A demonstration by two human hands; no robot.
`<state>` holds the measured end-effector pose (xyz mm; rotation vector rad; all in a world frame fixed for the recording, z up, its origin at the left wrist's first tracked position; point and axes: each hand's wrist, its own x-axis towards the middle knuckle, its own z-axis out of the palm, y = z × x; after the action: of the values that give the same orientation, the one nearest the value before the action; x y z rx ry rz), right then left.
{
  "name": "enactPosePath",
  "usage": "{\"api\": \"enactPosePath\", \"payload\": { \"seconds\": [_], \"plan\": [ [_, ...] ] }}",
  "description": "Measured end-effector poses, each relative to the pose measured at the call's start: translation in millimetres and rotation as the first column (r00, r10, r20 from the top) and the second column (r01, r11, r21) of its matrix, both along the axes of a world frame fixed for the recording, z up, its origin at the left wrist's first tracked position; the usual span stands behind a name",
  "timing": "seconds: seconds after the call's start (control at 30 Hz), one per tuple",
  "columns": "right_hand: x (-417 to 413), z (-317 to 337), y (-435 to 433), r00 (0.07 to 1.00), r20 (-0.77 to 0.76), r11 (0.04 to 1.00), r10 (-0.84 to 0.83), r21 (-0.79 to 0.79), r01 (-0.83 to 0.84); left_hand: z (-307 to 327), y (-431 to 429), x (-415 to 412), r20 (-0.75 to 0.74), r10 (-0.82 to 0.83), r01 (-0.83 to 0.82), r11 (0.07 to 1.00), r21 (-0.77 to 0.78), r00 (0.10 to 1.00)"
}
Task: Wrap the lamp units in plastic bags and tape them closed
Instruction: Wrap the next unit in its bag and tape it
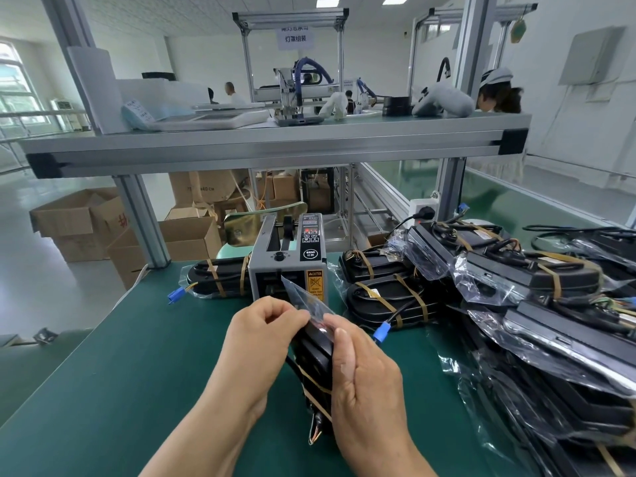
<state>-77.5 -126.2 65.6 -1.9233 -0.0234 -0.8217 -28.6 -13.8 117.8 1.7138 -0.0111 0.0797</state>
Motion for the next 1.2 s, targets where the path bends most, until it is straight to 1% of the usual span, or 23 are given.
{"api": "enactPosePath", "payload": {
  "seconds": [0.07, 0.2, 0.27, 0.37, 0.4, 0.47, 0.57, 0.63, 0.7, 0.77, 0.83, 0.87, 0.9, 0.93, 1.0, 1.03, 1.07, 1.13, 1.2],
  "plan": [
    [1.3, -0.7, -0.9, 1.000, -0.007, 1.000, -0.001, 0.003, 0.001, -2.6, -2.8, -1.5, -0.002, 0.013, -0.013, 0.999, -0.037, 1.000],
    [3.7, -1.5, -4.5, 1.000, -0.025, 1.000, -0.002, 0.031, 0.003, -8.7, -10.2, -10.2, 0.023, 0.008, -0.007, 0.999, -0.031, 1.000],
    [4.2, -0.8, -4.9, 1.000, -0.027, 0.998, -0.007, 0.060, 0.009, -9.9, -12.1, -13.0, 0.031, -0.014, 0.014, 1.000, -0.017, 0.999],
    [4.7, 4.0, -10.1, 0.999, -0.019, 0.995, -0.032, 0.098, 0.033, -12.7, -7.3, -12.0, 0.054, -0.099, 0.099, 0.995, 0.006, 0.994],
    [4.8, 6.8, -13.0, 0.999, -0.016, 0.993, -0.030, 0.117, 0.031, -14.9, -3.3, -9.8, 0.069, -0.125, 0.123, 0.992, 0.037, 0.990],
    [5.4, 8.3, -20.0, 1.000, 0.008, 0.982, -0.001, 0.191, 0.000, -19.2, 7.4, -2.5, 0.092, -0.165, 0.150, 0.978, 0.148, 0.982],
    [7.4, 2.2, -28.0, 0.995, 0.079, 0.937, 0.059, 0.339, -0.082, -18.0, 19.7, 9.1, 0.072, -0.295, 0.263, 0.920, 0.290, 0.953],
    [9.3, -1.8, -29.7, 0.987, 0.134, 0.900, 0.083, 0.415, -0.132, -14.5, 21.9, 16.7, 0.055, -0.366, 0.328, 0.883, 0.335, 0.929],
    [9.6, -4.4, -30.7, 0.980, 0.167, 0.881, 0.106, 0.441, -0.170, -12.0, 20.8, 22.7, 0.057, -0.429, 0.387, 0.858, 0.338, 0.901],
    [8.4, -5.8, -34.1, 0.974, 0.165, 0.880, 0.159, 0.423, -0.215, -11.4, 19.6, 26.4, 0.100, -0.430, 0.369, 0.855, 0.365, 0.897],
    [7.7, -3.4, -45.1, 0.957, 0.123, 0.869, 0.263, 0.400, -0.291, -7.0, 20.4, 27.4, 0.178, -0.386, 0.270, 0.846, 0.460, 0.905],
    [8.8, -0.1, -52.9, 0.931, 0.084, 0.845, 0.357, 0.395, -0.359, -4.0, 21.4, 27.9, 0.226, -0.383, 0.219, 0.822, 0.526, 0.896],
    [10.6, 4.5, -61.7, 0.893, 0.021, 0.824, 0.450, 0.376, -0.424, -0.4, 21.4, 28.2, 0.284, -0.402, 0.161, 0.779, 0.606, 0.871],
    [14.1, 9.0, -70.5, 0.859, -0.067, 0.825, 0.508, 0.323, -0.463, 2.8, 20.3, 28.3, 0.337, -0.440, 0.095, 0.712, 0.695, 0.833],
    [21.7, 18.1, -83.9, 0.823, -0.256, 0.861, 0.508, 0.160, -0.482, 7.5, 14.9, 27.2, 0.376, -0.531, -0.041, 0.537, 0.842, 0.759],
    [25.5, 21.4, -87.1, 0.807, -0.324, 0.867, 0.494, 0.108, -0.487, 7.8, 11.7, 26.4, 0.365, -0.560, -0.078, 0.470, 0.879, 0.744],
    [28.5, 23.2, -88.0, 0.783, -0.373, 0.860, 0.499, 0.100, -0.500, 6.3, 9.0, 25.3, 0.356, -0.570, -0.094, 0.436, 0.895, 0.741],
    [33.0, 21.8, -86.1, 0.727, -0.422, 0.833, 0.542, 0.153, -0.532, 1.8, 5.9, 22.1, 0.360, -0.568, -0.104, 0.433, 0.896, 0.740],
    [34.5, 15.3, -83.1, 0.695, -0.417, 0.809, 0.586, 0.252, -0.531, -1.6, 3.9, 18.2, 0.371, -0.567, -0.108, 0.443, 0.890, 0.736]
  ]
}}
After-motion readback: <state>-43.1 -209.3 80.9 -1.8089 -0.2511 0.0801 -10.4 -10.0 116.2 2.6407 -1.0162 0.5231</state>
